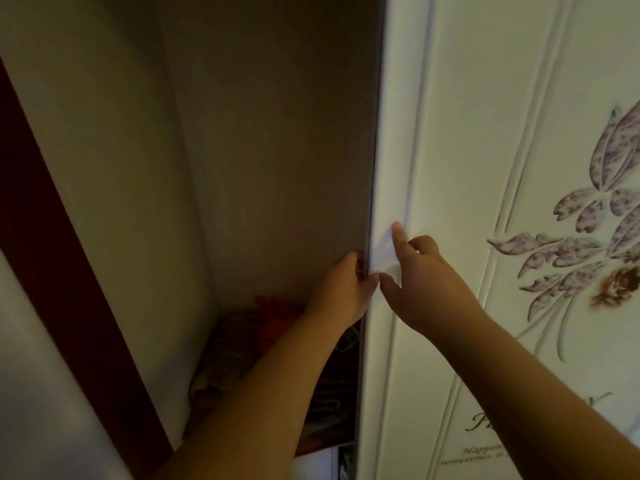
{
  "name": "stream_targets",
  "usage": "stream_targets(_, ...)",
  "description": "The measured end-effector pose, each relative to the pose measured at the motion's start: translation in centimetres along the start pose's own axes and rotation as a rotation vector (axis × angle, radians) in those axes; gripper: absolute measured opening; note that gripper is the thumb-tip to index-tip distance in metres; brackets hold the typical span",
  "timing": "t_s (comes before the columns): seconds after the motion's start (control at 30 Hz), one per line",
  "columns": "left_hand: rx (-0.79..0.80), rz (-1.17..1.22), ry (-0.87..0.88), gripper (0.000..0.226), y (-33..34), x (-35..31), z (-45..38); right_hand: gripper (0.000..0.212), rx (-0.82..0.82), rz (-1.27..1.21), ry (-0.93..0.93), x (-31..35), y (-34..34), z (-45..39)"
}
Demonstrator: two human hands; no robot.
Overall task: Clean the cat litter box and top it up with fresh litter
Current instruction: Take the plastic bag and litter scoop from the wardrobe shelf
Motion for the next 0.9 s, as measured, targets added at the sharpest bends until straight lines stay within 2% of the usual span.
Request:
stream_targets(0.63, 0.021, -0.008, 0.123, 0.039, -2.6, 0.8, 0.5, 0.084, 0.027, 0.107, 0.163, 3.2, 2.0, 0.3)
stream_targets(0.9, 0.025, -0.015, 0.129, 0.039, -3.5, 1.1, 0.9, 0.085, 0.003, 0.076, 0.152, 4.4, 1.9, 0.4)
Point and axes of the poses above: each hand's wrist, its own z-axis away from the middle knuckle, its own y-axis out of the palm, x = y × z, the point moved 10 cm from there along -z, towards the middle knuckle, and after that the axes turned 9 degrees about -z, right-handed, at the moved point
